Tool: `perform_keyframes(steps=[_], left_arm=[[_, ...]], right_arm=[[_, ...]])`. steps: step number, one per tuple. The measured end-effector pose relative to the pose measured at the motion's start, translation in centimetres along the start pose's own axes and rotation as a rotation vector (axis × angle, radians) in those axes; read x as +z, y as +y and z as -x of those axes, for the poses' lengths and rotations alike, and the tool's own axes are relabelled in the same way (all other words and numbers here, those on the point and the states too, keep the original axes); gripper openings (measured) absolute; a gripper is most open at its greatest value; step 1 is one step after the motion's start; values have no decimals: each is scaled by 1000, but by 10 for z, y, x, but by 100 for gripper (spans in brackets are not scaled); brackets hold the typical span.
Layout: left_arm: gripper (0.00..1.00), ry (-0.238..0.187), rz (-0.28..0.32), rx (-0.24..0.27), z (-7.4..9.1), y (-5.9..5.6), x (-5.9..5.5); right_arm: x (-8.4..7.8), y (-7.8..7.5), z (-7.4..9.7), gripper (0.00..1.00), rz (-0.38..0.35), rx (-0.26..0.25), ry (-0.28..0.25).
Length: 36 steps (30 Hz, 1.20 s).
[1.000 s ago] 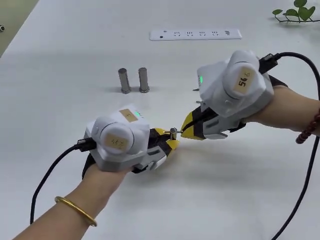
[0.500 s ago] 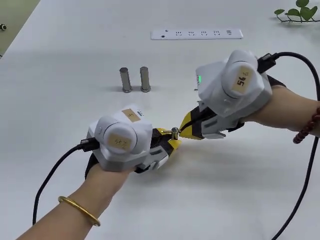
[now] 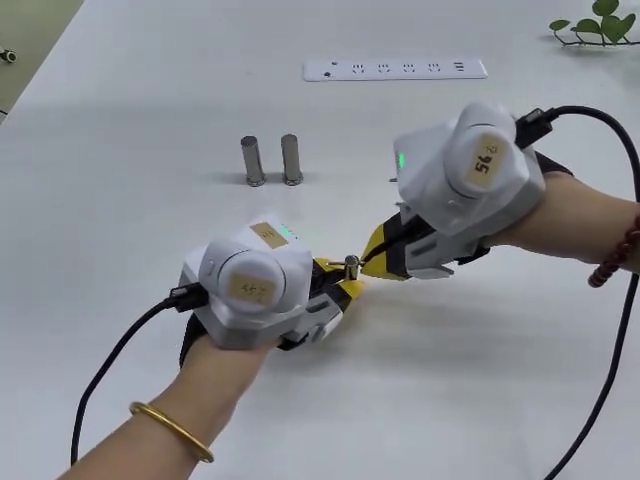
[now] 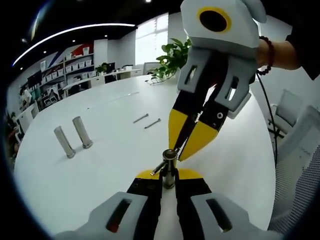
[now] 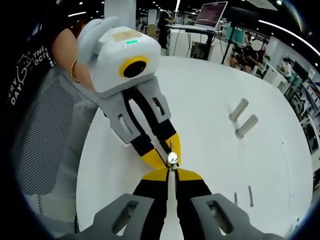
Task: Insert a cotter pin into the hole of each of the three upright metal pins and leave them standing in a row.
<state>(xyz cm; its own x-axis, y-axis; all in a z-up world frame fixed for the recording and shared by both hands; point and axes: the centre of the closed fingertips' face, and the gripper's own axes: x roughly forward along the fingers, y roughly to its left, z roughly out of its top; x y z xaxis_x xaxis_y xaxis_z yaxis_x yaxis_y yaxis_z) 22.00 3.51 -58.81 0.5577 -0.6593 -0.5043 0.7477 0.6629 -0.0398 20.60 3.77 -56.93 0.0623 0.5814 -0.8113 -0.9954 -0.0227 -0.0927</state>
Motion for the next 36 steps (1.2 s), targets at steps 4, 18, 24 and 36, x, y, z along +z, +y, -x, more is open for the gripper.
perform_keyframes(steps=[4,18,24,36], left_arm=[[7,2,9,8,0,1,-1],[11,-17,75,45,9,1,-1],[11,-10,95,65,9,-1,-5],[10,-17,94,93,10,1,-6]], right_arm=[[-1,1,0,0,-1,1,-7],[0,-3,5,0,-13,-11,-31],[1,-2,6,0,-13,-13,-28],[-3,-5,8,3,-36,-33,-17]])
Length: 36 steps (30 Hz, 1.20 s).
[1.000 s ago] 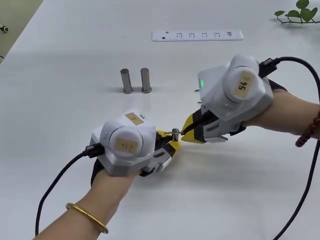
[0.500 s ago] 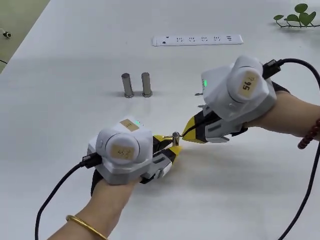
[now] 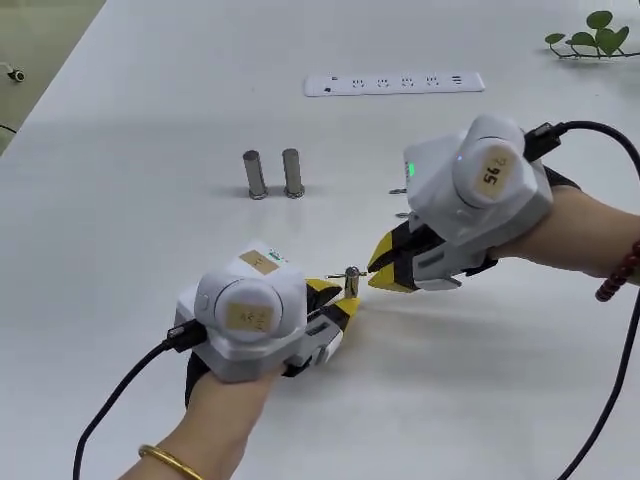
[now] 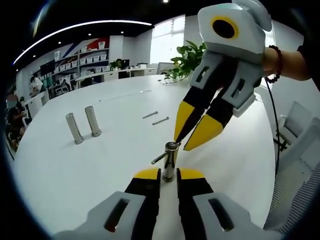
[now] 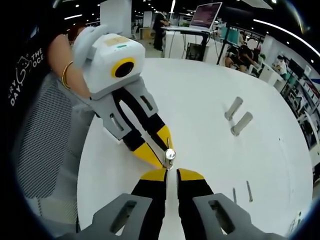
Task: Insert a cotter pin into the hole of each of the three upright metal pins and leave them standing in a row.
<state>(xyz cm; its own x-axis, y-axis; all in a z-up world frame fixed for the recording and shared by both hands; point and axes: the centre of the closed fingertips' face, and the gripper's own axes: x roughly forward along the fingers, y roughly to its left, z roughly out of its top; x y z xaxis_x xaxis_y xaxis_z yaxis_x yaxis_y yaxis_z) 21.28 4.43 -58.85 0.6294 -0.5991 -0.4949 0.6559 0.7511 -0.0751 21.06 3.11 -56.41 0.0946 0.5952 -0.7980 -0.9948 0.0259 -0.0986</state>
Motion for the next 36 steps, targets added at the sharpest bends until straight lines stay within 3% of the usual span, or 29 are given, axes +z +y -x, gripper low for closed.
perform_keyframes(steps=[15,22,29,36], left_arm=[[9,-7,2,24,-8,-2,-2],[6,-16,-17,27,-10,1,-1],[6,-16,-43,26,-10,1,-1],[6,-15,-35,37,-7,9,-1]], right_arm=[[-7,-6,13,10,-226,-36,-57],[-15,-3,15,10,-274,-45,-52],[-13,-3,15,10,-303,-53,-67],[-11,-5,16,13,-322,-64,-84]])
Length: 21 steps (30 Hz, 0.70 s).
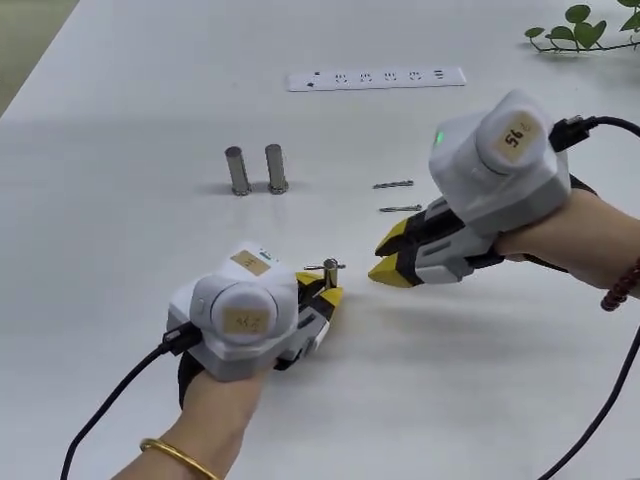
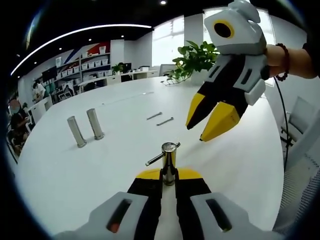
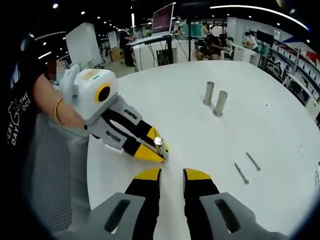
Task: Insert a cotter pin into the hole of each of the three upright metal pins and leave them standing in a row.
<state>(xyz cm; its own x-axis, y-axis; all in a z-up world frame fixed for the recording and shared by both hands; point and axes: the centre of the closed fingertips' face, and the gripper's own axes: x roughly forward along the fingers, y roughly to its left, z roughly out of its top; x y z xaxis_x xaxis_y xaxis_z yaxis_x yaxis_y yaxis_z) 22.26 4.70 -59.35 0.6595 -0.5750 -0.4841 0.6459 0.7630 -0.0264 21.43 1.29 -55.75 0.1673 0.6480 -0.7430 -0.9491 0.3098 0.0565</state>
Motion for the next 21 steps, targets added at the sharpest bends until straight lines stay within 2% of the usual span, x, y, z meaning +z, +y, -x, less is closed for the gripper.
perform_keyframes(steps=[5,9,15,21], left_arm=[[6,-19,9,3,4,10,5],[6,-12,-6,14,5,19,6],[6,2,-27,34,7,41,5],[6,1,-35,40,9,58,6]], right_arm=[[1,-2,0,14,-10,-7,-4],[3,-3,-1,14,-25,-10,-12],[5,-4,-1,15,-35,-10,-19],[5,-6,-3,16,-54,-10,-35]])
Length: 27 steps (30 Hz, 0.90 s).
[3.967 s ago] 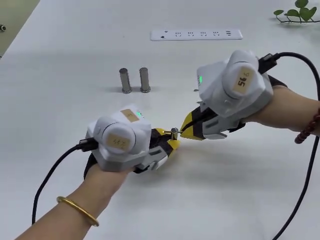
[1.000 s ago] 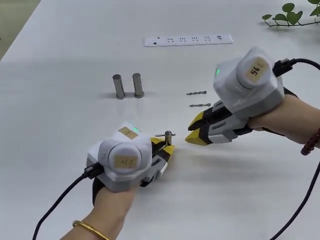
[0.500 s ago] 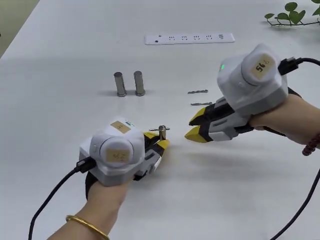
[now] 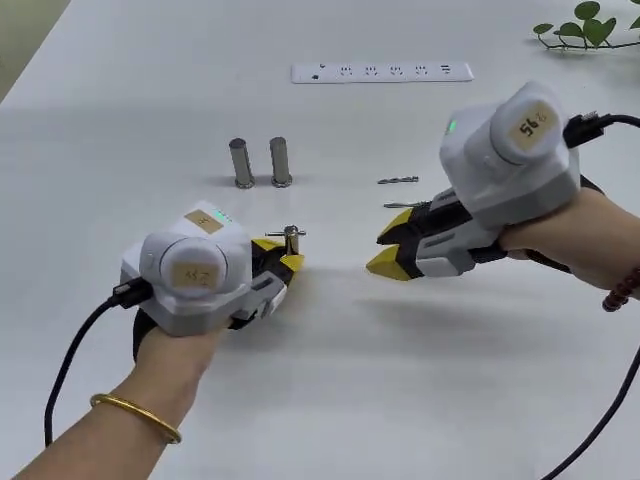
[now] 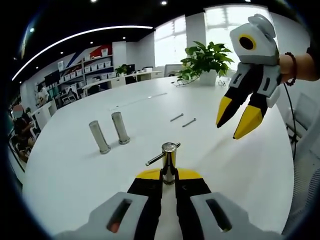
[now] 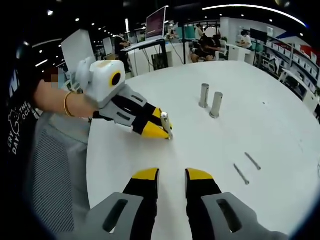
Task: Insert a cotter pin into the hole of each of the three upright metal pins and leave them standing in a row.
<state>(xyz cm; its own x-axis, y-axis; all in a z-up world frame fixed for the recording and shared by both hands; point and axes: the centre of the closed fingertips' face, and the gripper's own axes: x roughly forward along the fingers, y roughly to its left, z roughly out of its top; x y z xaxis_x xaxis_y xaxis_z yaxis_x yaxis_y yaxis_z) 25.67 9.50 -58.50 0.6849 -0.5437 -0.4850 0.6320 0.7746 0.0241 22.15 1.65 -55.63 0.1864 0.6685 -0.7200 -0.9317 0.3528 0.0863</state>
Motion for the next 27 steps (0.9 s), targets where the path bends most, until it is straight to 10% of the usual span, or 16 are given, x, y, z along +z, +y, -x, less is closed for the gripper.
perform_keyframes(steps=[27], left_arm=[[6,15,-19,-27,1,25,-7]], right_arm=[[-4,-3,-1,16,-60,-15,-26]])
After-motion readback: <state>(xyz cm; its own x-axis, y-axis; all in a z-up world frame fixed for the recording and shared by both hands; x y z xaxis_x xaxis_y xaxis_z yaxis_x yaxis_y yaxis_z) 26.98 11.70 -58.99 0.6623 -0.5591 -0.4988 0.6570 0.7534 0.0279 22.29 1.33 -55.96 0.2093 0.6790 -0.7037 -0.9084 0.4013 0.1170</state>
